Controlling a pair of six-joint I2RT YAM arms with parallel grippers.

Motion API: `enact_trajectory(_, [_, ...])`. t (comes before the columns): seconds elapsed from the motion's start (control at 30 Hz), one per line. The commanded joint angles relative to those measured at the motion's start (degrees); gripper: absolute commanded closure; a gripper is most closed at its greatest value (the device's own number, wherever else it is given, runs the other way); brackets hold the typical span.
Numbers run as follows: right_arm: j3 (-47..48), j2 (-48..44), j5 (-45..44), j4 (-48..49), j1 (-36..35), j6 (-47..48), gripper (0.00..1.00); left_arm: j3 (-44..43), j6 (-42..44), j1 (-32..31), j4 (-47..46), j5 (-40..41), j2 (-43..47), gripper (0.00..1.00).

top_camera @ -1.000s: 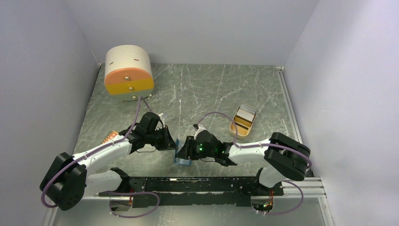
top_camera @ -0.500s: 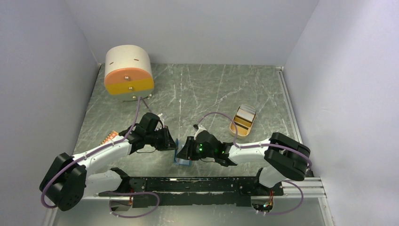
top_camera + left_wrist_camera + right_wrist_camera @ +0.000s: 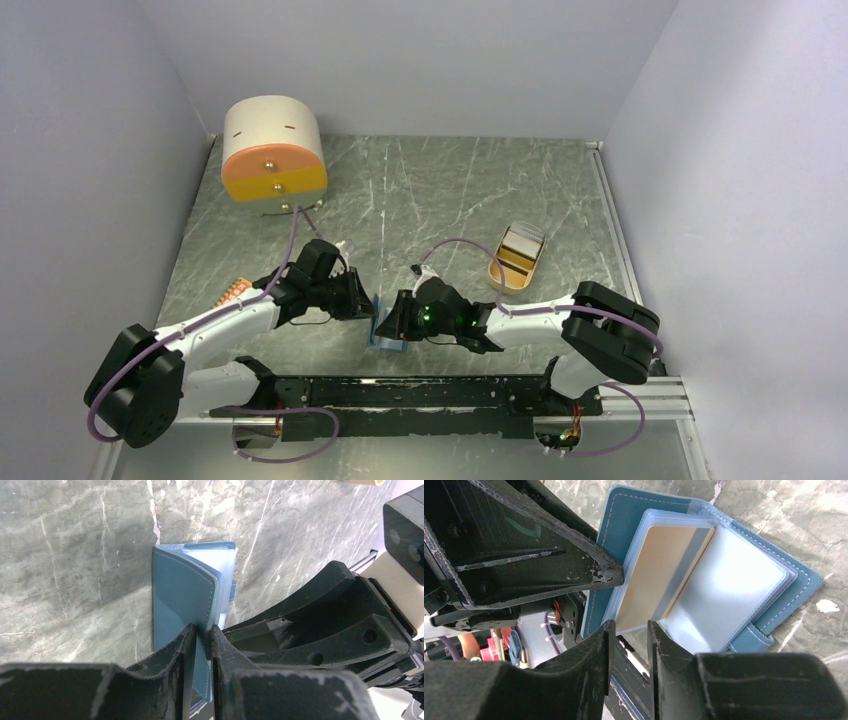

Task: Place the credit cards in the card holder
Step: Turn over the card slot in the card holder.

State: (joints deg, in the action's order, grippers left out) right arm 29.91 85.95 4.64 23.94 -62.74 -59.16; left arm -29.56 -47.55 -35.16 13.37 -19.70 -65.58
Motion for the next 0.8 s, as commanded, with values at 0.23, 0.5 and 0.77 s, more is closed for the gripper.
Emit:
enact_trajectory(0.23, [0.25, -1.25, -3.13, -6.09, -0.15, 1.44, 0.67, 0.56, 1.19, -0.5, 2.52, 2.83, -0.71, 0.78])
enact_trajectory(0.5, [0.14, -1.48, -3.36, -6.55, -0.07, 1.48, 0.67, 0.47, 1.4, -0.52, 2.88, 3.03, -0.56, 0.78])
enact_trajectory(0.77, [0.46, -3.23, -4.88, -11.97, -0.11, 1.26, 0.67, 0.44, 1.62, -0.51, 3.6, 3.9, -1.21, 0.78])
